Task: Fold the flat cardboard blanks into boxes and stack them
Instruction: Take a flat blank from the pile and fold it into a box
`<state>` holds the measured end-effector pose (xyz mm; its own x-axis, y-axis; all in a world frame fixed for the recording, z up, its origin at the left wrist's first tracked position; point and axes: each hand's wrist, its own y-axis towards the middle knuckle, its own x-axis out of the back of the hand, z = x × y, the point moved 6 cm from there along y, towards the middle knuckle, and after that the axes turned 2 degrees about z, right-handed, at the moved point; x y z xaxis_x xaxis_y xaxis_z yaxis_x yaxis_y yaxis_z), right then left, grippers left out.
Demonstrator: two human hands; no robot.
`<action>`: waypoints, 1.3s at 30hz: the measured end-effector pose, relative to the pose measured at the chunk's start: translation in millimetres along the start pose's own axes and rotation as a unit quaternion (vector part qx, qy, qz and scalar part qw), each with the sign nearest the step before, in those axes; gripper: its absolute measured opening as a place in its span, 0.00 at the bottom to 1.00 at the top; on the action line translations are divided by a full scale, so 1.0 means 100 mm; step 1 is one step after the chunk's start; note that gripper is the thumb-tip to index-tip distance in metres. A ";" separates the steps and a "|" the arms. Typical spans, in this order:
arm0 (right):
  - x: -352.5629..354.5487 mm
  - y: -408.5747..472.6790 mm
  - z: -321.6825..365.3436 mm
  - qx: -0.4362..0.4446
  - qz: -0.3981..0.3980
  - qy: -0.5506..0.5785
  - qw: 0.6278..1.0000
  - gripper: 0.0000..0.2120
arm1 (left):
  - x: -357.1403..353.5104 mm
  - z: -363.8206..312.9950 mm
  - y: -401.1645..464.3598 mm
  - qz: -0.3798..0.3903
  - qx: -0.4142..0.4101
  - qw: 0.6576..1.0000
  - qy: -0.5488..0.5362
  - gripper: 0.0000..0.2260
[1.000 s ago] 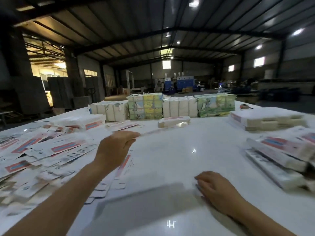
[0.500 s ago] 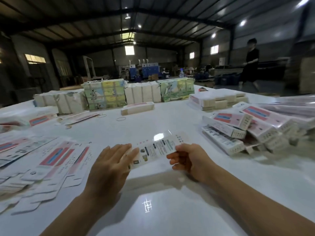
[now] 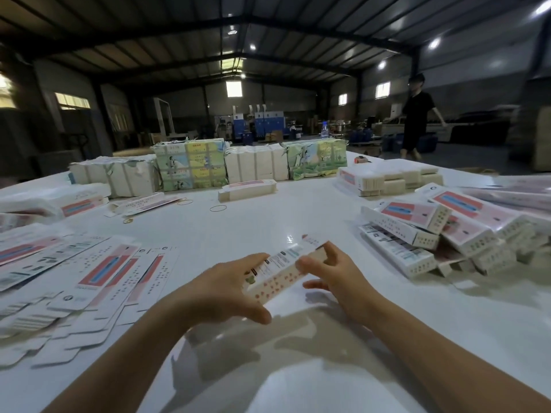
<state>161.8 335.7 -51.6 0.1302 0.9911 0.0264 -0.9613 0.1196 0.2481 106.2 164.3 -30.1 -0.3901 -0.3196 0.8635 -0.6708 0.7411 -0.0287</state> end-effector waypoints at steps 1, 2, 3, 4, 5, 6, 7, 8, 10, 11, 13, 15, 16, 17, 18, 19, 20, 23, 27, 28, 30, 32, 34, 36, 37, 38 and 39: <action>0.00 0.00 0.01 0.001 0.009 -0.001 1.000 0.19 | -0.05 0.00 0.00 0.034 -0.016 0.999 -0.038 0.31; 0.00 -0.01 0.01 -0.002 0.015 0.001 1.000 0.22 | -0.10 -0.01 -0.01 0.064 -0.029 0.995 -0.076 0.30; -0.01 -0.01 0.01 -0.011 0.022 0.005 1.000 0.24 | -0.14 0.00 -0.02 0.086 -0.040 0.989 -0.113 0.30; -0.03 -0.01 -0.01 -0.021 0.029 0.011 0.999 0.26 | -0.17 0.01 -0.03 0.100 -0.049 0.983 -0.148 0.29; -0.06 -0.01 -0.02 -0.030 0.034 0.017 0.999 0.26 | -0.19 0.03 -0.04 0.104 -0.052 0.978 -0.172 0.29; -0.07 -0.01 -0.03 -0.035 0.036 0.025 0.998 0.25 | -0.20 0.03 -0.05 0.101 -0.050 0.977 -0.181 0.28; -0.09 -0.01 -0.03 -0.035 0.032 0.035 0.998 0.24 | -0.20 0.03 -0.07 0.092 -0.043 0.980 -0.171 0.28; -0.10 -0.01 -0.03 -0.031 0.026 0.046 0.998 0.23 | -0.19 0.03 -0.09 0.075 -0.032 0.987 -0.141 0.28; -0.09 -0.02 0.00 -0.022 0.006 0.066 0.998 0.22 | -0.12 0.02 -0.14 0.017 -0.005 0.998 -0.067 0.33; -0.08 -0.03 0.00 -0.023 -0.010 0.071 0.997 0.22 | -0.06 -0.02 -0.18 -0.037 0.001 0.999 -0.020 0.37; -0.04 -0.04 -0.03 -0.041 -0.056 0.087 0.994 0.22 | 0.08 -0.18 -0.26 -0.215 -0.047 0.957 0.190 0.41; -0.01 -0.05 -0.09 -0.086 -0.109 0.127 0.982 0.21 | 0.03 -0.41 -0.35 -0.354 -0.123 0.846 0.380 0.43; 0.00 -0.05 -0.13 -0.111 -0.128 0.146 0.975 0.21 | -0.04 -0.46 -0.34 -0.370 -0.127 0.817 0.424 0.43; 0.00 -0.06 -0.17 -0.136 -0.136 0.154 0.969 0.21 | -0.10 -0.49 -0.31 -0.360 -0.115 0.812 0.445 0.44; 0.00 -0.08 -0.19 -0.161 -0.133 0.151 0.966 0.20 | -0.16 -0.48 -0.25 -0.334 -0.090 0.821 0.454 0.45; -0.02 -0.09 -0.21 -0.180 -0.121 0.144 0.966 0.20 | -0.20 -0.47 -0.20 -0.303 -0.057 0.834 0.458 0.46; -0.04 -0.10 -0.22 -0.189 -0.106 0.140 0.966 0.20 | -0.23 -0.44 -0.17 -0.283 -0.032 0.842 0.458 0.46; -0.04 -0.10 -0.18 -0.177 -0.110 0.151 0.966 0.19 | -0.18 -0.27 -0.15 -0.268 0.009 0.893 0.362 0.40; 0.21 -0.15 0.05 -0.012 -0.232 0.045 0.972 0.09 | -0.02 -0.08 -0.22 -0.264 0.041 0.937 0.224 0.27; 0.23 -0.19 0.12 0.044 -0.249 -0.015 0.967 0.06 | 0.00 -0.04 -0.23 -0.257 0.045 0.945 0.196 0.25; 0.15 -0.26 0.24 0.126 -0.235 -0.125 0.956 0.06 | 0.02 0.01 -0.24 -0.241 0.050 0.955 0.167 0.23; 0.02 -0.28 0.26 0.157 -0.206 -0.186 0.948 0.11 | 0.02 0.03 -0.23 -0.224 0.050 0.959 0.168 0.23; -0.06 -0.28 0.23 0.154 -0.183 -0.192 0.952 0.10 | -0.01 0.02 -0.20 -0.206 0.048 0.962 0.172 0.24; -0.09 -0.27 0.19 0.149 -0.163 -0.205 0.953 0.10 | -0.05 -0.01 -0.19 -0.197 0.041 0.963 0.178 0.26; -0.11 -0.27 0.18 0.151 -0.155 -0.209 0.954 0.11 | -0.07 -0.02 -0.18 -0.194 0.034 0.964 0.177 0.27; -0.12 -0.28 0.18 0.153 -0.149 -0.205 0.955 0.13 | -0.08 -0.03 -0.18 -0.192 0.028 0.966 0.173 0.28; -0.14 -0.28 0.18 0.154 -0.145 -0.194 0.958 0.14 | -0.08 -0.03 -0.17 -0.190 0.025 0.967 0.168 0.28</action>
<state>191.5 317.9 -41.7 0.5188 0.8156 0.2562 -0.7617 0.3049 0.5718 122.8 156.0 -35.1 0.1121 -0.3467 0.9312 -0.7584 0.5757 0.3056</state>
